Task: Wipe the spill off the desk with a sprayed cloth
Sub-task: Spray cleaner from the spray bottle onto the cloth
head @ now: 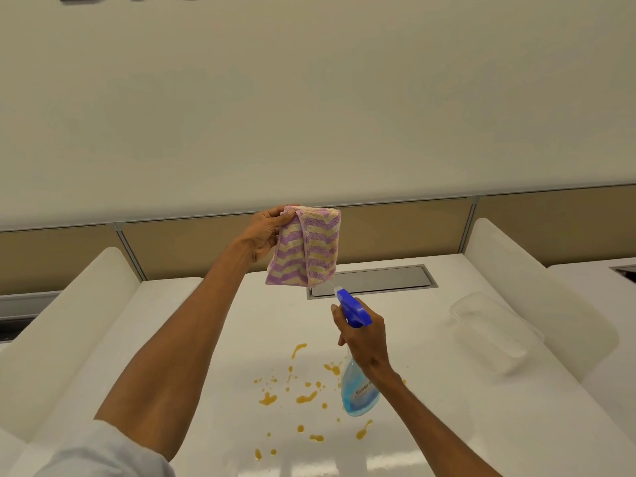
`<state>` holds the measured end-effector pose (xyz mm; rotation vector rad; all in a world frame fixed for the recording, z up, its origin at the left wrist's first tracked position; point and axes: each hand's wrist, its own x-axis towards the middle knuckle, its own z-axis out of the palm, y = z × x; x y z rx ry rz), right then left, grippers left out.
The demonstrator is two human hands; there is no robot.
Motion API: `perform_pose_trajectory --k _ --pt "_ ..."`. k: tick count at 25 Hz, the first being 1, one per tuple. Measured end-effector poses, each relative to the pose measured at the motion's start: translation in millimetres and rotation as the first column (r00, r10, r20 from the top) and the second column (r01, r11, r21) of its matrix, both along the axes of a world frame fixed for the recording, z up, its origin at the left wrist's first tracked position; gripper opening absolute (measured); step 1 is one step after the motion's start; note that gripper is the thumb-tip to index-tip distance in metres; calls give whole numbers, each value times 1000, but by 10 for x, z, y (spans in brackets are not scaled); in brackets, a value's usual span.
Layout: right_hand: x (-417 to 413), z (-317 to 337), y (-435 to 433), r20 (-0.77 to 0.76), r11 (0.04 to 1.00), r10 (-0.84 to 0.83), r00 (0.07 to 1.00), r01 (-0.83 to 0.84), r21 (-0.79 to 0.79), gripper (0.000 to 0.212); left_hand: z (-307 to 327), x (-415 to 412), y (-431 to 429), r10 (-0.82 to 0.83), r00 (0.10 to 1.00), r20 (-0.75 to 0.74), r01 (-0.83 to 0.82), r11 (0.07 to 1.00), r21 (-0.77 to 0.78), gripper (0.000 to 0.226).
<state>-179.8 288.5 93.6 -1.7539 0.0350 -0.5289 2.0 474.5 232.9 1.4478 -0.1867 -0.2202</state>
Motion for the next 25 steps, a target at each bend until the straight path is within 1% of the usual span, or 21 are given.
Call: perform_pose_trajectory --k 2,7,9,12,16,20,22,25 --pt "-16 -22 -115 -2 999 -31 1000 31 20 14 -30 -3 -94 -15 1000 -17 15 1000 -1 40" --pt "21 99 -490 37 992 -41 998 36 123 19 -185 -60 -389 -75 995 -58 74 997 -16 37" --pt "62 121 -671 -17 986 -70 997 72 149 22 -278 -97 -516 -101 992 -78 100 995 -21 33" --pt "107 94 -985 -98 973 -110 989 127 191 30 -453 -171 -727 -121 989 -84 123 992 16 25" --pt "67 2 -1450 -136 943 -243 961 267 201 33 -748 -258 -1026 -165 978 -127 170 985 24 30" --pt "-16 -119 -2022 -182 916 -331 926 362 174 45 -1053 -328 -1332 -205 962 -181 215 976 43 23" --pt "-69 -182 -2296 -181 904 -363 914 392 168 42 -1187 -352 -1487 -240 952 -189 251 967 37 22" --pt "-164 -293 -2700 -217 884 -400 891 437 167 44 -1353 -378 -1722 -270 940 -207 282 959 31 23"
